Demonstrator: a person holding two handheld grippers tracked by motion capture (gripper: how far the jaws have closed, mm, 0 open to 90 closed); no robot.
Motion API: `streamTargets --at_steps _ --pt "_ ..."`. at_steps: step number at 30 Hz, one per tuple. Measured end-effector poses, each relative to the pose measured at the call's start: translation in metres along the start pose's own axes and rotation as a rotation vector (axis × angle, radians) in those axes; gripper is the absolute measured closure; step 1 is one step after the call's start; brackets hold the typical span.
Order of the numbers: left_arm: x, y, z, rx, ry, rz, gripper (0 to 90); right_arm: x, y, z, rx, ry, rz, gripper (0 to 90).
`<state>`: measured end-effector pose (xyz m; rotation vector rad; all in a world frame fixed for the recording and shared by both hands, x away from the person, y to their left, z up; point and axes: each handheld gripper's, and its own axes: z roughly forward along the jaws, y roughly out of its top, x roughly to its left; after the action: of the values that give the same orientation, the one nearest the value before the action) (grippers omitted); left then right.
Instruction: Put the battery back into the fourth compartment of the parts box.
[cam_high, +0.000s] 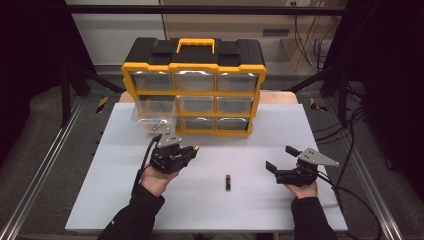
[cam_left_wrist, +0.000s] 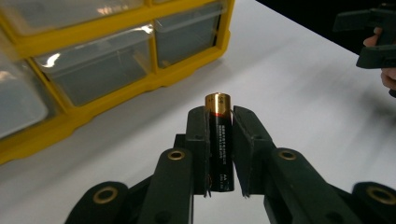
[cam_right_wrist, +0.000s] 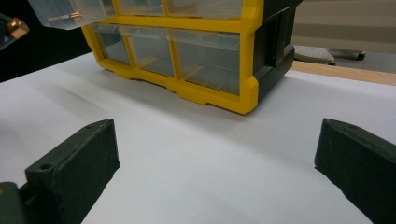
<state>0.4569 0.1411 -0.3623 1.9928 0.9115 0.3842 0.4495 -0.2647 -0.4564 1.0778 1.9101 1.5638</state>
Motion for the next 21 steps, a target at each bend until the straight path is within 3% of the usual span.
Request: streamTargets --at_steps 9,15,21 --pt "0.022 0.013 -0.029 -0.072 0.031 -0.019 76.0 0.0 0.0 0.0 0.003 -0.004 -0.003 0.2" --pt "0.036 0.027 -0.045 -0.096 0.076 -0.006 76.0 0.0 0.0 0.0 -0.001 -0.001 0.001 0.2" --pt "0.053 0.041 -0.058 -0.123 0.095 -0.015 76.0 0.0 0.0 0.0 0.0 -0.003 -0.001 0.2"
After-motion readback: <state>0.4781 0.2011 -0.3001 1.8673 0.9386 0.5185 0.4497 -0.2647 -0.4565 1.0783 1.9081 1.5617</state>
